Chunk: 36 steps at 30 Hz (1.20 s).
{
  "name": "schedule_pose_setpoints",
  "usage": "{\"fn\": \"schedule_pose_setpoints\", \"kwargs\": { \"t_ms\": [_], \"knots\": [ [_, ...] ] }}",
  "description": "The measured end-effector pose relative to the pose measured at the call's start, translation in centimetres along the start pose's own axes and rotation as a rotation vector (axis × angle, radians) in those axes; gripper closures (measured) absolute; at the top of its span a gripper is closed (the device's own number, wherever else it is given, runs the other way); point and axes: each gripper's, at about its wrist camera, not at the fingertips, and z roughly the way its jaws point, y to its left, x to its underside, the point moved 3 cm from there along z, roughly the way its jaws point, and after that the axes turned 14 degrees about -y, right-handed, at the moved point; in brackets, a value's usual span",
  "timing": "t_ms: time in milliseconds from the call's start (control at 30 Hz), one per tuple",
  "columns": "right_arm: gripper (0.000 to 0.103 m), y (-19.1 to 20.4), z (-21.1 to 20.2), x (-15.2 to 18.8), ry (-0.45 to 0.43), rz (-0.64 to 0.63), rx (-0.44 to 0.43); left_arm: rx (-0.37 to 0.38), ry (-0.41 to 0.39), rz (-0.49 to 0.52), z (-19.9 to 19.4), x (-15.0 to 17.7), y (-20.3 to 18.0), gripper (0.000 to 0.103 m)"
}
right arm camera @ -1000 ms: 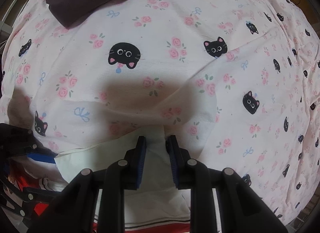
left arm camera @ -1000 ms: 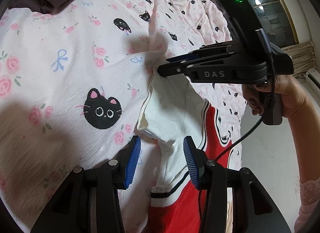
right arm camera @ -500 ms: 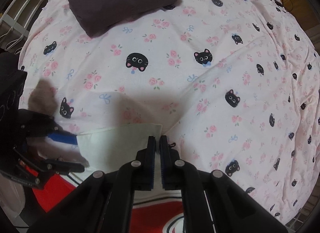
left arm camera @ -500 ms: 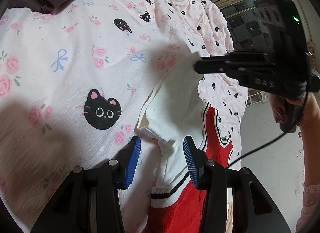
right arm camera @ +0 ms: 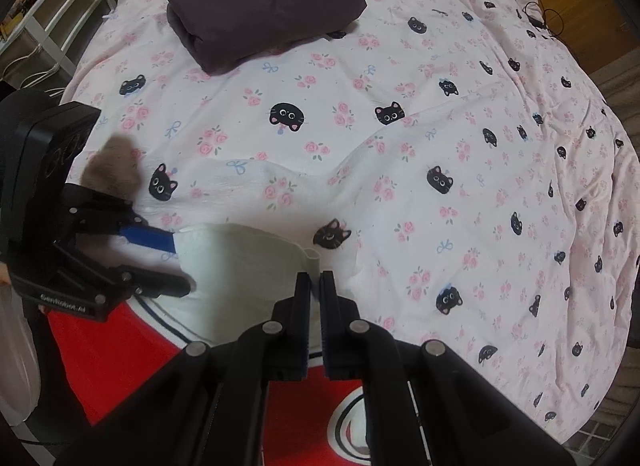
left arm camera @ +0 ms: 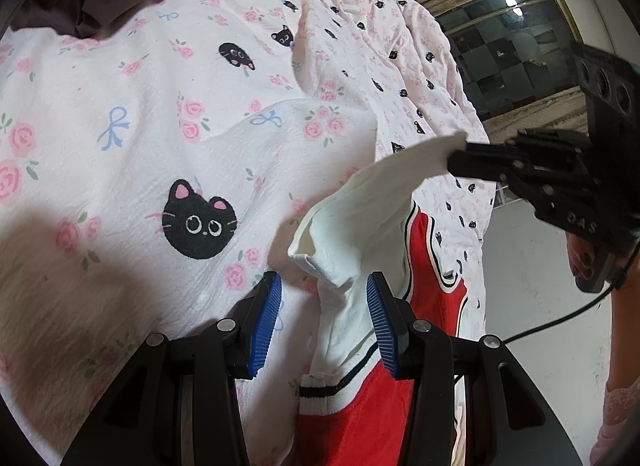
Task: Fold clothes
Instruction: 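Fold the white sleeve inward over the red jersey body with the left tool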
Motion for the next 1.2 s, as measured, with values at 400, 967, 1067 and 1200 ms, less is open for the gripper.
{"fn": "schedule_pose_setpoints", "kwargs": {
  "t_ms": [400,967,1067,1200],
  "knots": [
    [0.098,0.0,-2.2,5.0,-0.031,0.092,0.015,0.159,-0.04,0.2,-3.0,0.8,-5.6,0.063],
    [0.098,0.4,-2.2,12.7,-0.012,0.222,0.012,0.166,0.045,0.27,0.1,1.8,-6.8,0.063],
    [0.098,0.7,-2.1,13.7,-0.014,0.241,0.009,0.187,0.073,0.285,0.2,2.3,-7.5,0.063],
    [0.098,0.9,-2.2,15.1,-0.013,0.264,0.009,0.189,0.086,0.302,0.4,2.9,-7.8,0.063]
  ]
}}
